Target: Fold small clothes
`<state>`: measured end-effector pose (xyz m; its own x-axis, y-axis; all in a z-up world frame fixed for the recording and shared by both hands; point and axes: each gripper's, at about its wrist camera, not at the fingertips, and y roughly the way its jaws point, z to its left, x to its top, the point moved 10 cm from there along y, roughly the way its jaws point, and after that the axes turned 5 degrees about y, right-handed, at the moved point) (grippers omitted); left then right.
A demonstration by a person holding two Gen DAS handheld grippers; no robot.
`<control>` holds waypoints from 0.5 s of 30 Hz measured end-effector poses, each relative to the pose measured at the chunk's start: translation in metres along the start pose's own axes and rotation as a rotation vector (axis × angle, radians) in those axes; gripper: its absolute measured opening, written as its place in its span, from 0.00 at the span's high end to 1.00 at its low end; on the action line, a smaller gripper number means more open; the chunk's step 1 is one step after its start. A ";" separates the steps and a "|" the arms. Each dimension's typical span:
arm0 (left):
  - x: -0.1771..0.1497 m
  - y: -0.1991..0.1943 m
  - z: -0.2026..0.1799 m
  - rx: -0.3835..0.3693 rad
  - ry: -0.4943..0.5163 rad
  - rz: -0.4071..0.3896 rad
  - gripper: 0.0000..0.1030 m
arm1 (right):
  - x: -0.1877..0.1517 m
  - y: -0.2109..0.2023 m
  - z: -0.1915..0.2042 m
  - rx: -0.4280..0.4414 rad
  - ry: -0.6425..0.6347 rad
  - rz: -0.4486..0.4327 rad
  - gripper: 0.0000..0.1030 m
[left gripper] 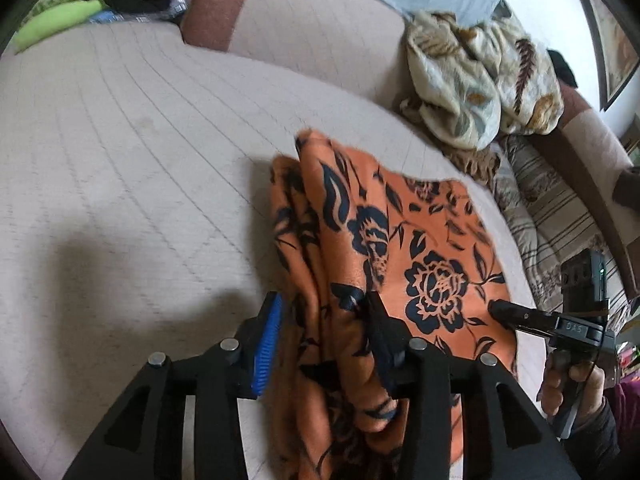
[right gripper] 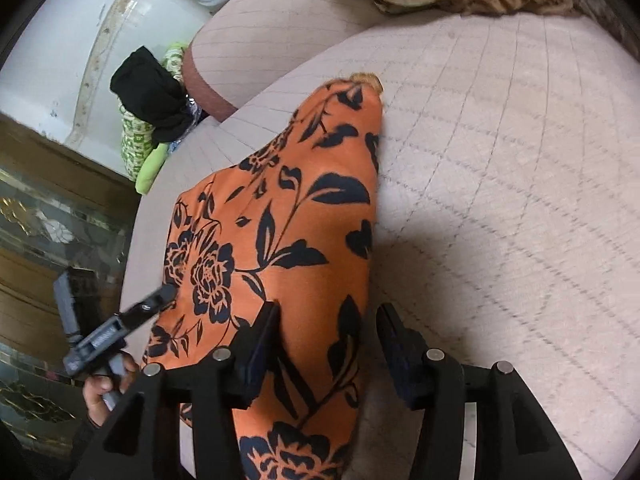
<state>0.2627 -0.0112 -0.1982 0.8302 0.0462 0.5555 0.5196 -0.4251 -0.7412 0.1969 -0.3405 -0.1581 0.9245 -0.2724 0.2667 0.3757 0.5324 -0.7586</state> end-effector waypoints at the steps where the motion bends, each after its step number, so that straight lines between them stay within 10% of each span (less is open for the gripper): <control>1: 0.001 -0.009 -0.001 -0.012 0.004 -0.022 0.57 | -0.001 -0.006 0.000 0.006 -0.007 -0.005 0.47; 6: -0.007 -0.003 -0.001 -0.098 -0.016 0.025 0.33 | 0.002 -0.016 0.011 0.055 -0.014 -0.012 0.40; 13: -0.012 0.040 -0.003 -0.226 -0.134 0.127 0.34 | 0.003 0.015 0.003 0.110 0.084 0.056 0.39; 15: -0.010 0.050 -0.006 -0.234 -0.135 0.156 0.68 | 0.000 0.034 -0.001 0.119 0.124 0.102 0.39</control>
<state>0.2786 -0.0379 -0.2387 0.9238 0.0774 0.3751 0.3363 -0.6325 -0.6977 0.2098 -0.3228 -0.1846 0.9460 -0.3045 0.1112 0.2919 0.6510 -0.7007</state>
